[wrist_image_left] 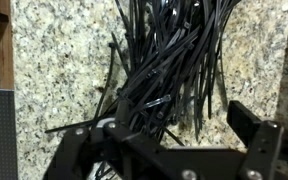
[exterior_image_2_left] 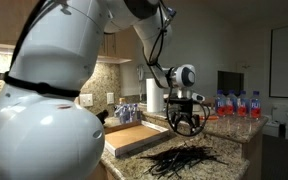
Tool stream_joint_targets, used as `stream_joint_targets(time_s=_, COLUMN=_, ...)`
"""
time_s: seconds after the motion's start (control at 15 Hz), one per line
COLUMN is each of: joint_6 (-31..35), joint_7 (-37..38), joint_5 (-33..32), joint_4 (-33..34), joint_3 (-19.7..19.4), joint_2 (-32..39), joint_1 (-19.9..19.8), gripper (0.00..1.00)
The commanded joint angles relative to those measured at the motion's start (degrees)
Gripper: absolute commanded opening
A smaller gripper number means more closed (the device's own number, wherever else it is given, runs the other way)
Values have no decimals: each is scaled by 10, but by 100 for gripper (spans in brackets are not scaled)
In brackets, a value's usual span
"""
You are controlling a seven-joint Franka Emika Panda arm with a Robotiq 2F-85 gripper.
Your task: Put some zip ties in the box
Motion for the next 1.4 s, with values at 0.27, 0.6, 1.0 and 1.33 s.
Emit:
stream_joint_targets(time_s=0.27, joint_6=-68, joint_7=29, joint_5=35, joint_4=64, joint_3=-7, joint_2=89, joint_1=-4, gripper=100)
stream_joint_targets(time_s=0.6, joint_6=-54, joint_7=43, joint_5=76, joint_4=68, joint_3=-9, joint_2=116, joint_1=-7, gripper=100)
stream_joint_targets(time_s=1.0, joint_6=-42, joint_7=87, joint_5=79, joint_4=67, joint_3=-22, joint_2=131, joint_1=-1, gripper=60)
stream_joint_targets(time_s=1.33, joint_6=-54, joint_7=115, joint_5=69, joint_4=78, joint_3=-29, joint_2=141, joint_1=4, gripper=28)
